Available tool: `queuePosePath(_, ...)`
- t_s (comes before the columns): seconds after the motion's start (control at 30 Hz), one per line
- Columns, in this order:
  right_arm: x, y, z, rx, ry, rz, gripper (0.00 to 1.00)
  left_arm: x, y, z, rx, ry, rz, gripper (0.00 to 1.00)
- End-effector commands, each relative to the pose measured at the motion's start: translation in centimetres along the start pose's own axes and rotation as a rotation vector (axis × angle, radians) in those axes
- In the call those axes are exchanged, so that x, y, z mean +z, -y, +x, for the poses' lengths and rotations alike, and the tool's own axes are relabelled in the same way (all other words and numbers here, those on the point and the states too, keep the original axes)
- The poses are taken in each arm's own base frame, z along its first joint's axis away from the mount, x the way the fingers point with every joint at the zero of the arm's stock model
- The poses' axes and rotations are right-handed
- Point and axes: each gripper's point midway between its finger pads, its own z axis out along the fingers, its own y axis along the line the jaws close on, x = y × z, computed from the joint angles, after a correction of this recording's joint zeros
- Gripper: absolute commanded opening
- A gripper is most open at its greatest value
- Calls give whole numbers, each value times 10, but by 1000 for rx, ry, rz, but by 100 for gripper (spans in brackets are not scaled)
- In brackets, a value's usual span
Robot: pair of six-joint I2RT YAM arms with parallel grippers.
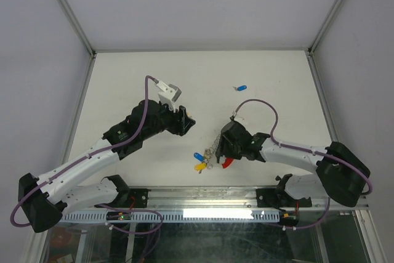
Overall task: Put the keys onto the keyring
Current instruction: Pick up the keyring from the center of the board.
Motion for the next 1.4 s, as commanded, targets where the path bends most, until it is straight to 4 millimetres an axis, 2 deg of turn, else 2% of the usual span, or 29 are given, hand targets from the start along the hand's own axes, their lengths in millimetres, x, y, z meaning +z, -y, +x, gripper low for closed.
queuePosePath(0.0,-13,53,-31,22,101,237,50,-2,5,-17,2,60,31,55)
queuePosePath(0.1,-16,70,-52,26,133,289,51,-4,4,-18,6,63,27,55)
queuePosePath(0.2,-11,72,-76,41,166,260,52,-5,4,-18,9,65,24,55)
queuePosePath(0.37,6,48,-102,61,143,108,52,-8,3,-20,17,67,23,55)
queuePosePath(0.57,26,27,-104,83,76,-5,52,-14,0,-22,21,75,6,56)
queuePosePath(0.7,29,2,-107,20,62,-131,53,-16,-2,-21,20,78,-1,56)
queuePosePath(0.8,31,-20,-103,-62,28,-214,53,-15,-2,-20,19,74,0,56)
queuePosePath(0.9,33,-42,-89,-187,-18,-266,53,-13,-3,-19,15,71,0,56)
queuePosePath(0.97,31,-58,-71,-295,-57,-306,53,-12,-4,-20,10,76,-3,56)
queuePosePath(1.1,23,-68,-44,-466,-99,-335,52,-11,-8,-19,5,77,-10,56)
queuePosePath(1.17,16,-68,-49,-485,-51,-311,49,-11,-11,-18,3,77,-18,56)
queuePosePath(1.27,-1,-72,-73,-454,70,-271,45,-12,-17,-19,-10,91,-35,56)
queuePosePath(1.37,-15,-86,-92,-424,170,-230,44,-17,-29,-24,-33,121,-72,56)
